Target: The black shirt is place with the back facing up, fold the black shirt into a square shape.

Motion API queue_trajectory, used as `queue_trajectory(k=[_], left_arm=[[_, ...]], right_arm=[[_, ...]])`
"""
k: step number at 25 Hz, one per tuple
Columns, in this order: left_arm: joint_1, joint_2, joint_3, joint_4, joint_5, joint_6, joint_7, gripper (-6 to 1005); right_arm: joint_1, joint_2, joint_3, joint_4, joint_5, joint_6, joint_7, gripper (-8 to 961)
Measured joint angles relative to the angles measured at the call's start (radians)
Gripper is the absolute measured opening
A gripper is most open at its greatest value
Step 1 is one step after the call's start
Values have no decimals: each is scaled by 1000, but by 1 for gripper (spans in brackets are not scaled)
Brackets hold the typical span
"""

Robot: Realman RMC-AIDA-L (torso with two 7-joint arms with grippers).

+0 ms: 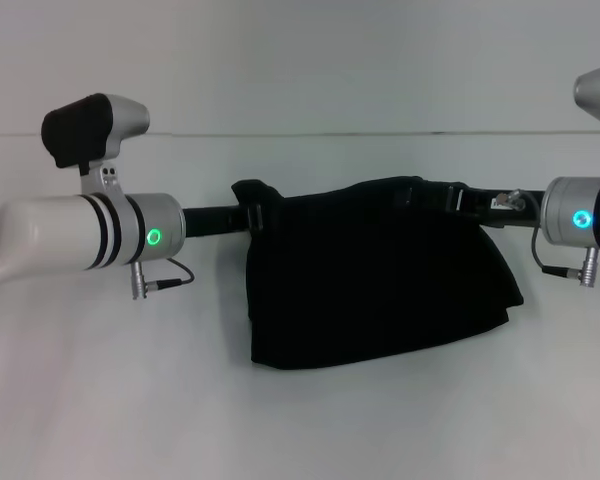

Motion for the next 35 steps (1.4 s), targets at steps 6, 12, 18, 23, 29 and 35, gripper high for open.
queue_trajectory(k=[6, 12, 18, 23, 29, 35], left_arm=[[-4, 6, 0, 6, -4, 3, -1, 42], [-4, 7, 0, 6, 0, 0, -1, 42], [-3, 7, 0, 6, 0, -1, -2, 42], [1, 7, 0, 6, 0, -2, -2, 43], [4, 11, -3, 5, 0, -4, -4, 43], [6, 15, -7, 5, 0, -7, -1, 43]], right_arm=[[0, 20, 8, 0, 10, 48, -39, 808], [-2, 49, 9, 0, 72, 82, -111, 808], [-11, 60, 9, 0, 158, 106, -178, 808], [-12, 64, 9, 22, 231, 153, -256, 808], [-11, 65, 9, 61, 350, 202, -394, 808], [-37, 55, 10, 57, 362, 270, -393, 809]])
